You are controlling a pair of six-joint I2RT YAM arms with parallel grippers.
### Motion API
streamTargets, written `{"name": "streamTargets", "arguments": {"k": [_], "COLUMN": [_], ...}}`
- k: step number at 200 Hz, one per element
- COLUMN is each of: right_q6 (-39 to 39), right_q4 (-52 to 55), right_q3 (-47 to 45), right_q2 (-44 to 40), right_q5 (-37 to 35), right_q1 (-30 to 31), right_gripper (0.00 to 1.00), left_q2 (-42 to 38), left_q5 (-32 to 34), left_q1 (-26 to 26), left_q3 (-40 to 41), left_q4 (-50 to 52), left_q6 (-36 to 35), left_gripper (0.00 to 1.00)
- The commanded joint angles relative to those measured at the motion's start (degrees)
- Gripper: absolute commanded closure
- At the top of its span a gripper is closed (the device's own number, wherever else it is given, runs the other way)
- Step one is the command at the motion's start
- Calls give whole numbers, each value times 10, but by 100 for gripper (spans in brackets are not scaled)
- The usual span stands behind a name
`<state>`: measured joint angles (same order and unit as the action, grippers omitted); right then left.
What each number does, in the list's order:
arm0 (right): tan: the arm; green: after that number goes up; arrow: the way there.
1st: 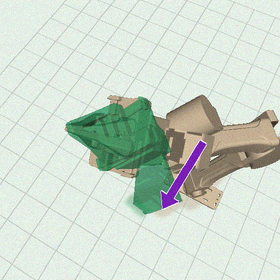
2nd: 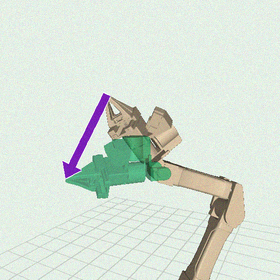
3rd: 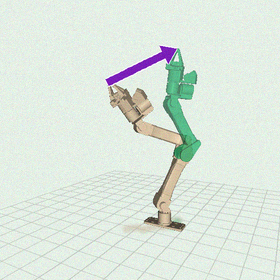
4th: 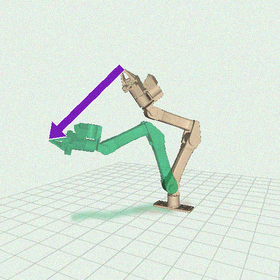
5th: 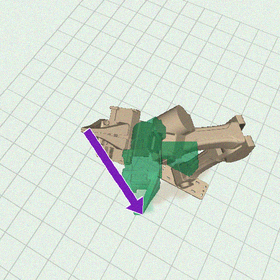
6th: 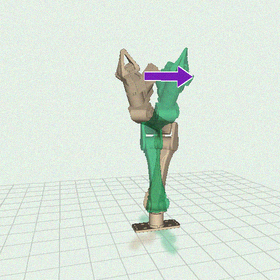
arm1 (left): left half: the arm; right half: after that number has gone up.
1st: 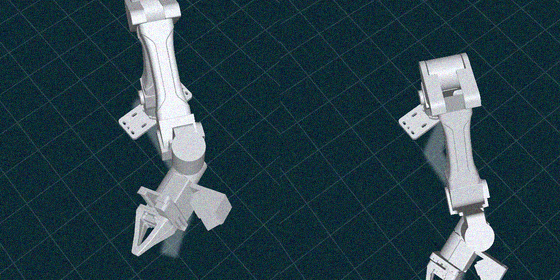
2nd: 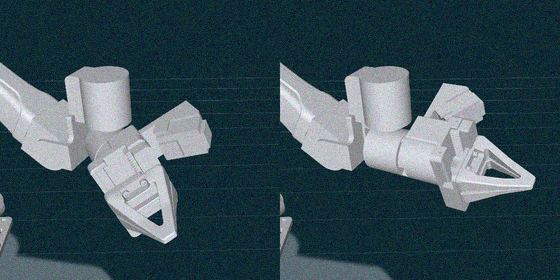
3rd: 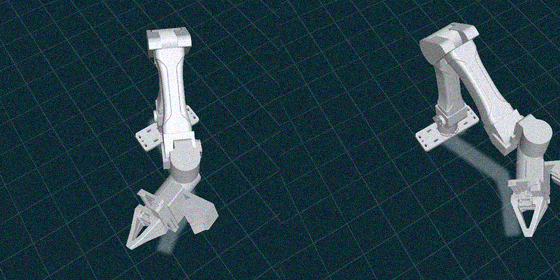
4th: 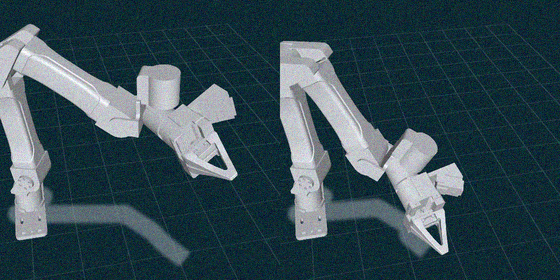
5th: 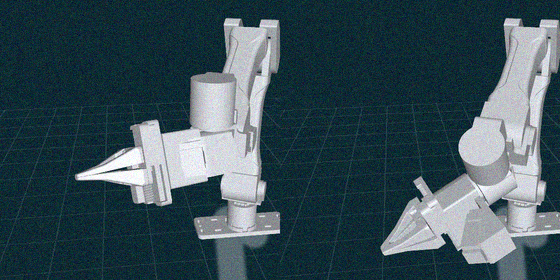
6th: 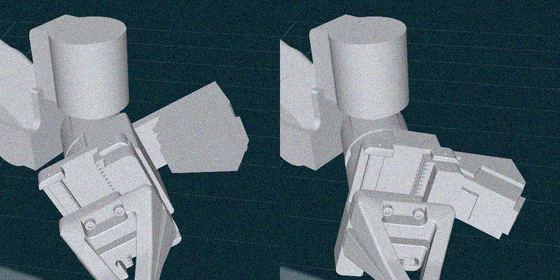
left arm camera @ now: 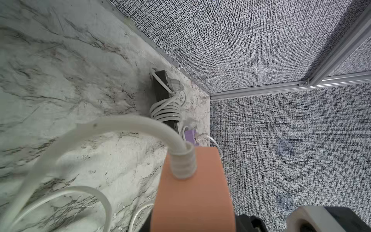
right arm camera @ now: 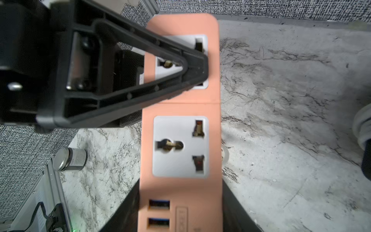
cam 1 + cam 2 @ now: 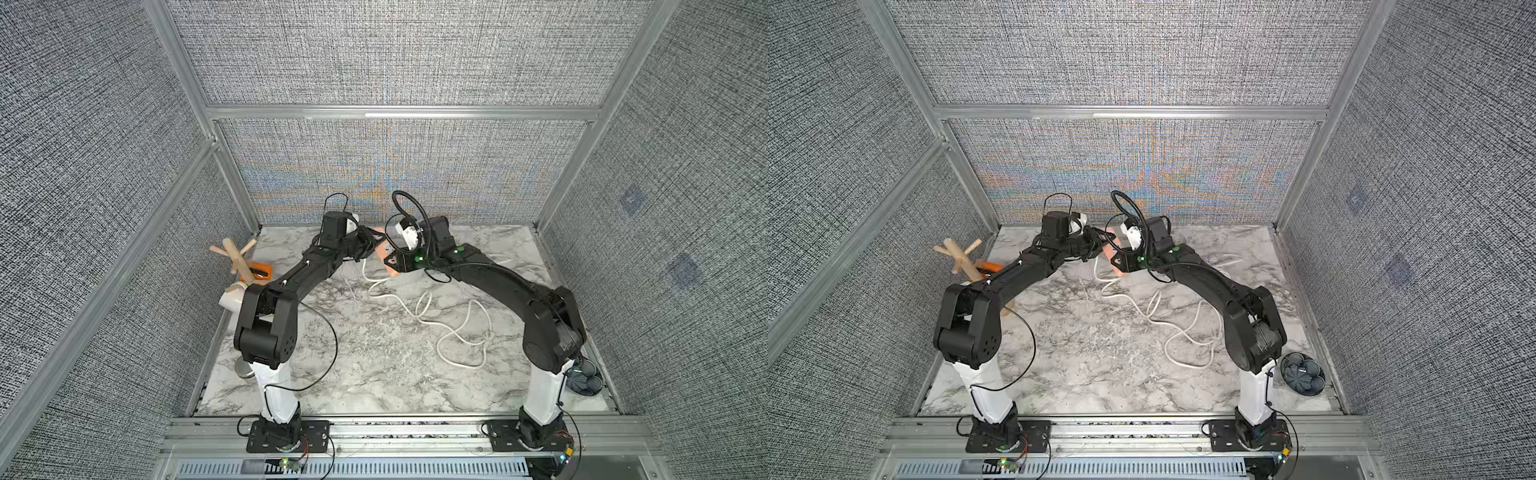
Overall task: Unwrap the cord wrapped around the power strip
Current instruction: Move the power cord to the center of the board.
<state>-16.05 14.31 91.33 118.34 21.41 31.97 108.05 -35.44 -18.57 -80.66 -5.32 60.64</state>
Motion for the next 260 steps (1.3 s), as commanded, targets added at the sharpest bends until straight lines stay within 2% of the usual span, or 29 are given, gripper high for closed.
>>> {"name": "streamTargets", "arguments": {"k": [1, 18, 38, 49, 72, 90, 102, 127, 144, 157, 173, 209, 223, 260], "right_q6": [-21, -17, -18, -26, -45, -55, -61, -78, -87, -94, -95, -97, -95, -86], "right_q4": [-18, -26, -49, -64, -94, -109, -117, -130, -137, -139, -139, -138, -139, -137], "right_q3": [0, -5, -22, -33, -52, -59, -63, -72, -76, -74, -68, -69, -79, -103], "right_q2": [6, 5, -4, -11, -19, -21, -22, -26, -28, -25, -19, -24, -35, -64], "right_q5": [2, 9, 11, 12, 21, 21, 17, 9, 2, -2, -8, -15, -20, -36], "right_q1": [-3, -3, -6, -10, -20, -26, -29, -41, -48, -52, -53, -53, -53, -53], "right_gripper": [59, 63, 72, 79, 85, 88, 88, 92, 92, 93, 93, 93, 93, 94], "left_q2": [-10, -7, -6, -9, -18, -31, -45, -110, -176, -213, -231, -195, -164, -81], "left_q5": [-20, -23, -19, -12, -4, -1, 2, 31, 71, 79, 86, 138, 152, 153], "left_q1": [0, 0, 1, 1, 1, 2, 2, 2, -2, -11, -41, -100, -117, -151], "left_q3": [0, -6, -6, -3, -1, -2, -2, 31, 116, 189, 258, 323, 312, 264], "left_q4": [-43, -41, -35, -31, -28, -15, 9, 94, 121, 107, 80, 16, 7, -7], "left_q6": [10, 11, 9, 6, -3, -18, -37, -97, -107, -82, -42, 26, 38, 70], "left_gripper": [100, 100, 76, 59, 29, 14, 9, 9, 20, 32, 39, 44, 48, 47]}}
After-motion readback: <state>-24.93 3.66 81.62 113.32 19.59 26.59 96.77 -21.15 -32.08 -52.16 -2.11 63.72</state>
